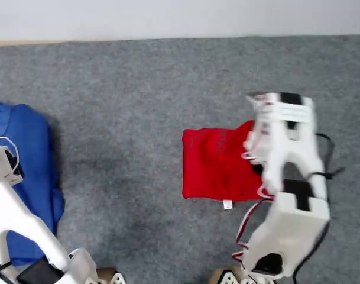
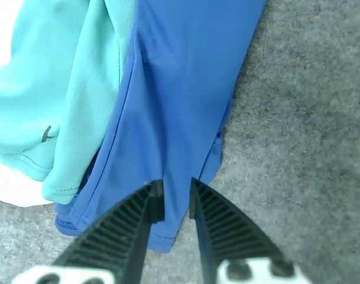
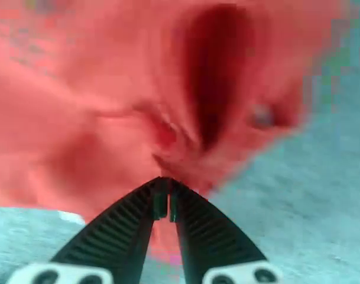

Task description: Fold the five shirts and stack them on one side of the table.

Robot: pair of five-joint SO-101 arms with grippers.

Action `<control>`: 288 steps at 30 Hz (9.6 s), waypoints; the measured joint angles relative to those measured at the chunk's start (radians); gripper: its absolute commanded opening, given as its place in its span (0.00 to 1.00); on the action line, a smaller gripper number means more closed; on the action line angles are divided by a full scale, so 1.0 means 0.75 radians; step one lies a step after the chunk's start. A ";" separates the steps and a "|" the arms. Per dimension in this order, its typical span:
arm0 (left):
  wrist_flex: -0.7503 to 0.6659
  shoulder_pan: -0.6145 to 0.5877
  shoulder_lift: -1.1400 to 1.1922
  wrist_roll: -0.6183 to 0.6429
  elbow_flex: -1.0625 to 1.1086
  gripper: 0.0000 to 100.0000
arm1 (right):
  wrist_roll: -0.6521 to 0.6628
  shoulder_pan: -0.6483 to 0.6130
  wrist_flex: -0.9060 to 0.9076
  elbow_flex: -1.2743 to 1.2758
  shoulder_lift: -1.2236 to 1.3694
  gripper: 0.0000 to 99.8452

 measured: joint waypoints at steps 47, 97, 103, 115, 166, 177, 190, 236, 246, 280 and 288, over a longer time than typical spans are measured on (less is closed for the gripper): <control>0.000 0.000 0.000 0.000 0.000 0.09 | 0.004 -0.010 0.119 0.000 -0.178 0.01; 0.002 0.219 0.000 0.000 0.000 0.09 | -0.143 -0.143 -0.327 -0.008 -0.088 0.01; 0.002 0.219 0.000 0.000 0.000 0.09 | -0.143 -0.086 -0.511 -0.008 0.006 0.01; 0.002 0.219 0.000 0.000 0.000 0.09 | -0.143 -0.039 -0.460 -0.282 0.196 0.01; 0.002 0.219 0.000 0.000 0.000 0.09 | -0.307 -0.769 -0.078 -0.084 0.172 0.01; 0.002 0.219 0.000 0.000 0.000 0.09 | -0.333 -0.837 -0.207 0.029 0.104 0.01; 0.002 0.227 0.000 0.000 0.000 0.09 | -0.205 -0.651 -0.254 -0.370 0.180 0.01; 0.002 0.225 0.000 0.000 0.000 0.09 | -0.618 -0.397 0.141 -0.147 -0.139 0.28; 0.002 0.225 0.000 0.000 0.000 0.09 | -0.655 -0.372 -0.068 0.047 -0.139 0.33; 0.002 0.225 0.000 0.000 0.000 0.09 | -0.581 -0.190 -0.143 -0.008 0.207 0.01; 0.002 0.225 0.000 0.000 0.000 0.09 | -0.413 -0.006 0.084 -0.237 0.217 0.01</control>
